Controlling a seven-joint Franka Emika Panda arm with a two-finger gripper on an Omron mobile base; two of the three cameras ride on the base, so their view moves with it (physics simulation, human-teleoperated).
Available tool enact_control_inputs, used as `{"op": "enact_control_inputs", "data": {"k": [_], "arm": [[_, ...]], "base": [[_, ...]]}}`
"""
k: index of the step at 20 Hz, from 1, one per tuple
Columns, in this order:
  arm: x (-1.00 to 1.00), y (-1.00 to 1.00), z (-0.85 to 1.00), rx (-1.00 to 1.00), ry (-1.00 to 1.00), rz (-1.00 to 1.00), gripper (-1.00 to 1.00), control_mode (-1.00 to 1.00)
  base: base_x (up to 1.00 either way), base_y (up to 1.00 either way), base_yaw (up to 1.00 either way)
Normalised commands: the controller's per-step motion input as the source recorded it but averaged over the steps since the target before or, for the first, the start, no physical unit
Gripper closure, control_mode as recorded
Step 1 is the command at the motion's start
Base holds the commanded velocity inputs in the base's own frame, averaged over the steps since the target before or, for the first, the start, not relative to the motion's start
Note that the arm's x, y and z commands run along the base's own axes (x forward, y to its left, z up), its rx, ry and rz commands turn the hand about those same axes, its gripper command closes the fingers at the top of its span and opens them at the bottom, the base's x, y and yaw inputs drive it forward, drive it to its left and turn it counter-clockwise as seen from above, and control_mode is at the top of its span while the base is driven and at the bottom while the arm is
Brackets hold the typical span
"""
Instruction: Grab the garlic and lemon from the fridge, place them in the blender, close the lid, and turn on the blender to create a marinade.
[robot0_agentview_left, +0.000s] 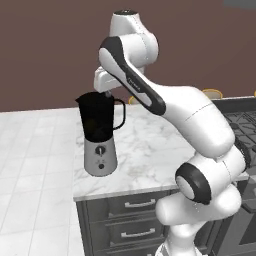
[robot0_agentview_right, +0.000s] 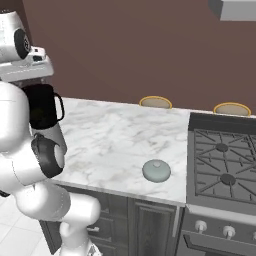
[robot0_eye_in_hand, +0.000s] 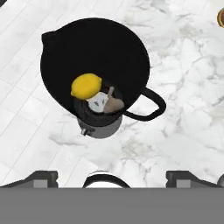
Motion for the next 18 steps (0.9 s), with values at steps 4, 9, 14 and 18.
{"op": "enact_control_inputs", "data": {"k": [4, 9, 14, 18], "arm": [[-0.79, -0.99, -0.05, 0.17, -0.02, -0.25, -1.00, -1.00], [-0.44, -1.00, -0.50, 0.12, 0.01, -0.29, -1.00, -1.00], [-0.37, -1.00, -0.72, 0.04, 0.02, -0.30, -1.00, -1.00], [-0.27, -1.00, -0.79, 0.00, 0.01, -0.29, -1.00, -1.00]], "base": [[0.00, 0.00, 0.00], [0.00, 0.00, 0.00], [0.00, 0.00, 0.00], [0.00, 0.00, 0.00]]}}
